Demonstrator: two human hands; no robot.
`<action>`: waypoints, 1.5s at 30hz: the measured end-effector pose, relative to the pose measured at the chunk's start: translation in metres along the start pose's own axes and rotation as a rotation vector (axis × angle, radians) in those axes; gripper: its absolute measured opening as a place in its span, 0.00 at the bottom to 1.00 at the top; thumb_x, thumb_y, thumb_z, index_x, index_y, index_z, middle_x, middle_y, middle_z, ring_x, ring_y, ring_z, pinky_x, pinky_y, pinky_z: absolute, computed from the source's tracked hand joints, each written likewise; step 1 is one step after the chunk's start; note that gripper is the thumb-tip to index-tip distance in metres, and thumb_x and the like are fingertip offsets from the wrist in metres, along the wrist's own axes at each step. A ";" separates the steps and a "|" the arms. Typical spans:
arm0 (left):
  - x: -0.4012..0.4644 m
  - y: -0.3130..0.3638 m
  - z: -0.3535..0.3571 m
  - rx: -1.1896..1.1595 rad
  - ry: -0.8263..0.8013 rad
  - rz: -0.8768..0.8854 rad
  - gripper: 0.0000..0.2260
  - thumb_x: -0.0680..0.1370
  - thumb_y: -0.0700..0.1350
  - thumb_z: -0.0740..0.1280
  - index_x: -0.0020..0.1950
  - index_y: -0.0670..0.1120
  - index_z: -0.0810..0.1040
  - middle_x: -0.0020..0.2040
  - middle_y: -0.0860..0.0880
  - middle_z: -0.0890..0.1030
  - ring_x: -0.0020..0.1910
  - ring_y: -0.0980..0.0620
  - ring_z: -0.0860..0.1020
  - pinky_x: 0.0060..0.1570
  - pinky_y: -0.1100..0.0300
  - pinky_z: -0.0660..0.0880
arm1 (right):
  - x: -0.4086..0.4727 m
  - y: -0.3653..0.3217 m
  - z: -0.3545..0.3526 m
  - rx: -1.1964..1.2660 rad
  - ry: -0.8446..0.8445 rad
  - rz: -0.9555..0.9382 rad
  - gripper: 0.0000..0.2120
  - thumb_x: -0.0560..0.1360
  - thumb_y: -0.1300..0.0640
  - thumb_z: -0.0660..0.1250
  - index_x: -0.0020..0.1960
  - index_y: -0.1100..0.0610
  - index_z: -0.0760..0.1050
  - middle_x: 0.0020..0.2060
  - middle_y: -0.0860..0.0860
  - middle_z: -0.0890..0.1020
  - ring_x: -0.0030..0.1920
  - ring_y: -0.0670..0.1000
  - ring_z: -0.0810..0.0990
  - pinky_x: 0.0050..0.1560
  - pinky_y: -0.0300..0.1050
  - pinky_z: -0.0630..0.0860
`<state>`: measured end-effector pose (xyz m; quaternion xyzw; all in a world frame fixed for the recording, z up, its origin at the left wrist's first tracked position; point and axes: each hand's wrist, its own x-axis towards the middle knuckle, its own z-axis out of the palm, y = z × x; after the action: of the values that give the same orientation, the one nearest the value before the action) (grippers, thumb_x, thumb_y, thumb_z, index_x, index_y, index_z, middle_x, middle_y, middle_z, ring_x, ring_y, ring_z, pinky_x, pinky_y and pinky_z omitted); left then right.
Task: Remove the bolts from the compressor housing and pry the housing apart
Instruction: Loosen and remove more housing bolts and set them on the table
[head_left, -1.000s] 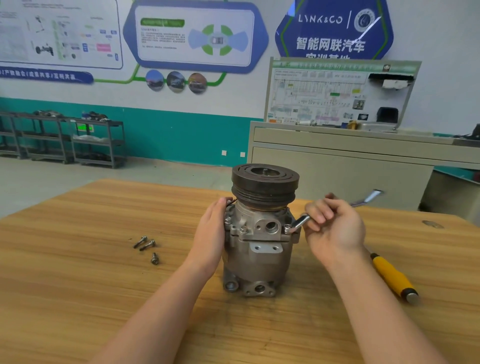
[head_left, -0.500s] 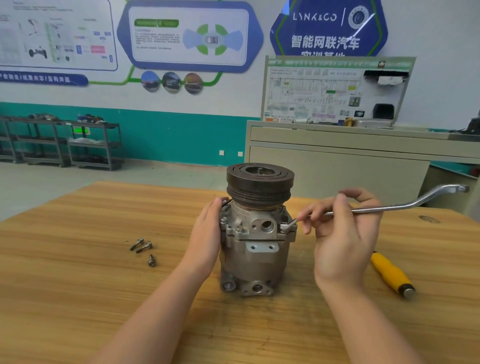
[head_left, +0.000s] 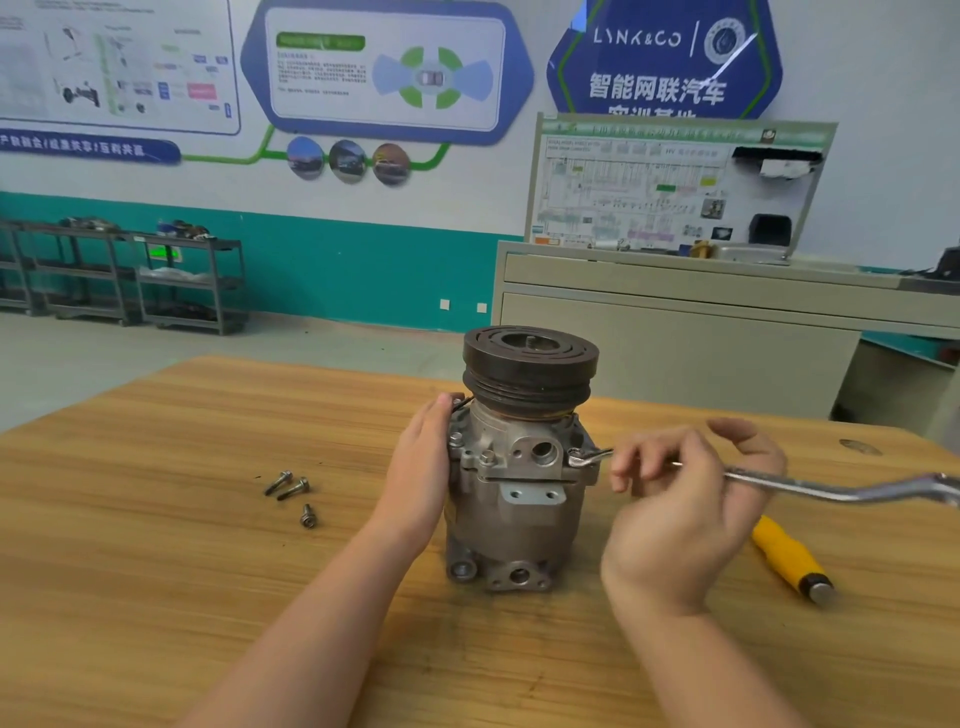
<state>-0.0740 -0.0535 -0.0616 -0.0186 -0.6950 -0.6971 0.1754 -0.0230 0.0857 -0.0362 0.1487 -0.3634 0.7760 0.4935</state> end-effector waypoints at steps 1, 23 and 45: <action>0.000 0.001 0.000 0.000 -0.001 -0.001 0.20 0.85 0.55 0.51 0.70 0.50 0.75 0.66 0.52 0.78 0.68 0.54 0.72 0.71 0.52 0.66 | 0.011 0.001 -0.004 0.065 0.046 0.151 0.13 0.74 0.71 0.50 0.47 0.54 0.64 0.23 0.49 0.66 0.23 0.51 0.67 0.25 0.38 0.64; -0.001 0.003 0.000 -0.008 -0.008 -0.023 0.21 0.85 0.55 0.52 0.72 0.49 0.73 0.68 0.50 0.76 0.70 0.51 0.71 0.72 0.45 0.65 | 0.013 -0.006 -0.007 -0.284 -0.152 -0.056 0.06 0.82 0.58 0.54 0.51 0.47 0.64 0.27 0.49 0.76 0.29 0.53 0.79 0.30 0.44 0.76; -0.002 0.003 0.002 0.011 -0.007 0.015 0.20 0.85 0.54 0.51 0.70 0.48 0.75 0.65 0.49 0.78 0.67 0.51 0.73 0.70 0.45 0.67 | -0.035 -0.005 0.002 -0.473 -0.482 -0.493 0.14 0.84 0.53 0.52 0.51 0.62 0.69 0.33 0.44 0.70 0.35 0.40 0.73 0.42 0.26 0.69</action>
<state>-0.0715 -0.0514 -0.0588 -0.0252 -0.6993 -0.6917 0.1785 -0.0028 0.0623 -0.0534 0.2912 -0.5903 0.4726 0.5860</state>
